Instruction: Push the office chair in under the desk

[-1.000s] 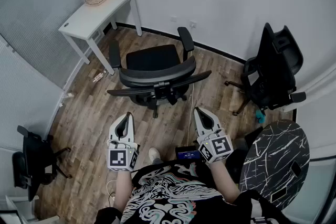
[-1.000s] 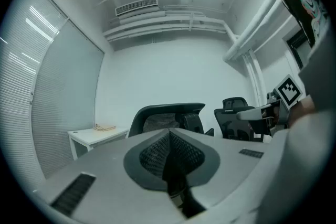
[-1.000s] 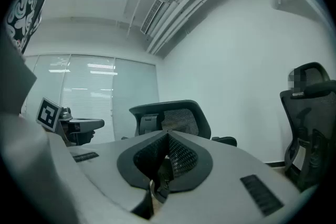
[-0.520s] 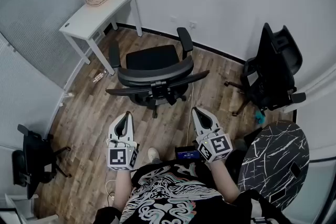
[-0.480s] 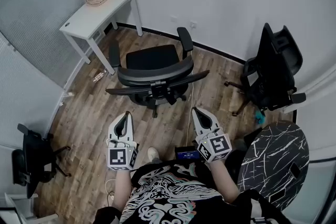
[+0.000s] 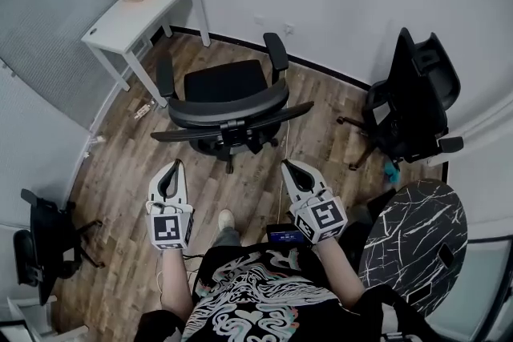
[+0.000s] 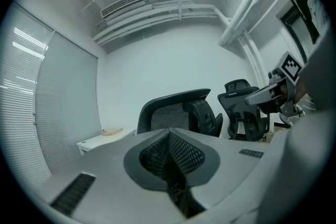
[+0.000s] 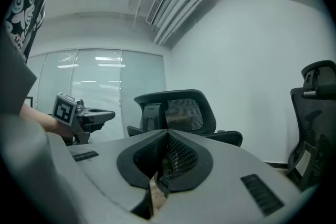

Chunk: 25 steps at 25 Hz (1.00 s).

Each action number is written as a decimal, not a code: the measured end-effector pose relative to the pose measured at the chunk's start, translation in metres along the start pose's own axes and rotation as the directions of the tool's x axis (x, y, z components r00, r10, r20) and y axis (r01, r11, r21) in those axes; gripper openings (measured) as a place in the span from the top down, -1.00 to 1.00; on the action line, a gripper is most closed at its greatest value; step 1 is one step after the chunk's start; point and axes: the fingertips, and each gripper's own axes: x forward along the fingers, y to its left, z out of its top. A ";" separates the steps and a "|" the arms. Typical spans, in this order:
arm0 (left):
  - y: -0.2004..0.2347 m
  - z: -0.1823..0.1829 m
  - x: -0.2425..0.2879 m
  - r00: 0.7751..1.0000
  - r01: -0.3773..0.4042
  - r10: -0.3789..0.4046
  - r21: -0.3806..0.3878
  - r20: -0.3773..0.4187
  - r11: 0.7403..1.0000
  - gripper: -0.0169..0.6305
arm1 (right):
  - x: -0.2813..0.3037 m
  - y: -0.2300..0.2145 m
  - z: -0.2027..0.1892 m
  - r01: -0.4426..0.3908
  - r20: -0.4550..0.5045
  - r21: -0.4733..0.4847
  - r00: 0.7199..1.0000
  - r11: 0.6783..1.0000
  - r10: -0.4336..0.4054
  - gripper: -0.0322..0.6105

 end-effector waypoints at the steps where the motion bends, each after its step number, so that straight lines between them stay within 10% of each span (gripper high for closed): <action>1: 0.003 -0.003 0.004 1.000 0.008 -0.008 0.006 -0.009 1.000 0.85 | 0.002 0.001 -0.002 0.005 -0.009 0.000 1.000 1.000 -0.005 0.85; 15: 0.055 -0.034 0.054 0.986 0.160 -0.150 0.181 -0.071 0.970 0.68 | 0.069 0.022 -0.005 0.036 -0.020 0.071 0.999 0.997 -0.035 0.78; 25: 0.077 -0.050 0.074 0.936 0.349 -0.318 0.272 -0.153 0.897 0.33 | 0.104 0.026 -0.006 0.100 -0.028 0.087 0.995 0.991 -0.098 0.64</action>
